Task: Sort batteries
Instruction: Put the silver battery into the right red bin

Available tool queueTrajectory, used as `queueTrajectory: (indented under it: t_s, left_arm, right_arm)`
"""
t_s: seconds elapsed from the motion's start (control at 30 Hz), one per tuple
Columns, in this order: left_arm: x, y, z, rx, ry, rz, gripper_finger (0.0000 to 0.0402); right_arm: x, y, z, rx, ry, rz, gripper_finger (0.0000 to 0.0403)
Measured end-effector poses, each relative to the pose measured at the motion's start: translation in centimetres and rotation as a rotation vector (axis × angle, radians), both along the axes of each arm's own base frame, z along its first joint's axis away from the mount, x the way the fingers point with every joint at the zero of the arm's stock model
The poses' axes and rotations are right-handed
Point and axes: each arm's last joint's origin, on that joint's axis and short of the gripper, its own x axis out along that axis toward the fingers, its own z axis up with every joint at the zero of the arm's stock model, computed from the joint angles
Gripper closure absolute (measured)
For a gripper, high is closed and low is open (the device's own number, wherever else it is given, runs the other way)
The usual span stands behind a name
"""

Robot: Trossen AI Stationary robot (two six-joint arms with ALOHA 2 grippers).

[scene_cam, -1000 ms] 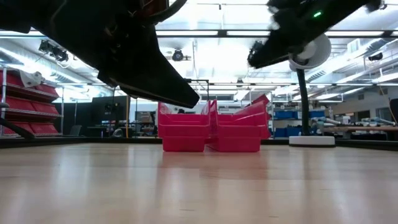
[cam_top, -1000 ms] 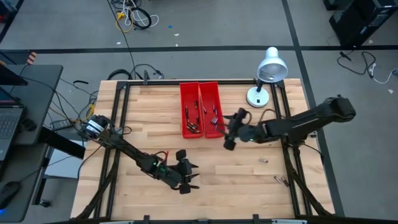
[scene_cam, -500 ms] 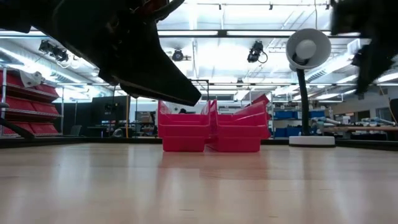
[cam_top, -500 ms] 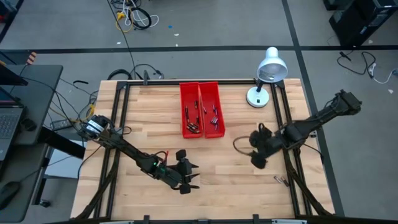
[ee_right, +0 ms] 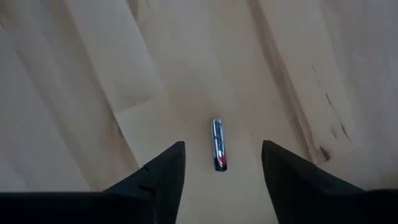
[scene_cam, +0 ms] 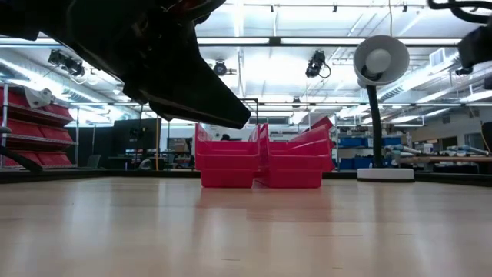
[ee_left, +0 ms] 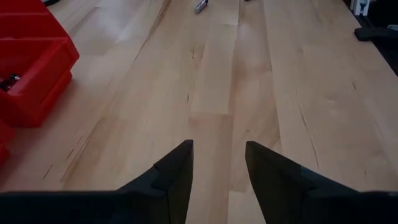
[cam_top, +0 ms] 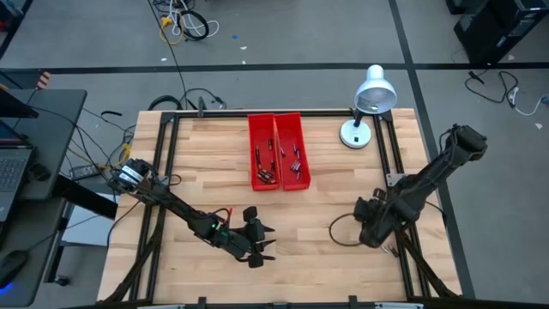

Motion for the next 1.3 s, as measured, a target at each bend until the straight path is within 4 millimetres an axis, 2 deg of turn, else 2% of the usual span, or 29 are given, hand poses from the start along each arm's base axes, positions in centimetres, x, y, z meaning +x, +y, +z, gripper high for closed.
queueTrajectory:
  t_s: [0.2,0.33,0.57,0.67,0.87,1.13,1.3]
  left_arm:
    - [0.0,0.0,0.0,-0.002,-0.001,0.001,0.0239]
    - [0.0,0.0,0.0,-0.003,-0.003,0.001,0.0239]
    - [0.1,-0.1,0.2,-0.014,-0.022,0.001,0.0239]
    - [0.1,-0.1,0.2,-0.014,-0.022,0.001,0.0239]
    - [0.2,0.0,0.3,-0.018,-0.031,0.001,0.0239]
    - [0.3,0.1,0.4,-0.022,-0.046,0.003,0.0239]
    - [0.5,0.3,0.4,-0.021,-0.046,0.011,0.0239]
  right_arm:
    - [-0.2,1.1,-1.3,-0.055,0.057,0.067,0.025]
    - [-0.1,1.4,-1.9,-0.07,0.067,0.088,0.0264]
    - [-1.1,0.5,-5.5,-0.001,0.051,0.104,0.0265]
    - [-1.7,-0.1,-6.4,0.012,0.044,0.075,0.0268]
    - [-1.8,-0.2,-6.0,0.036,0.015,0.118,0.0294]
    - [-1.3,0.0,-4.6,0.088,-0.067,0.124,0.0394]
    - [-1.0,-0.1,-4.4,0.087,-0.108,0.112,0.0397]
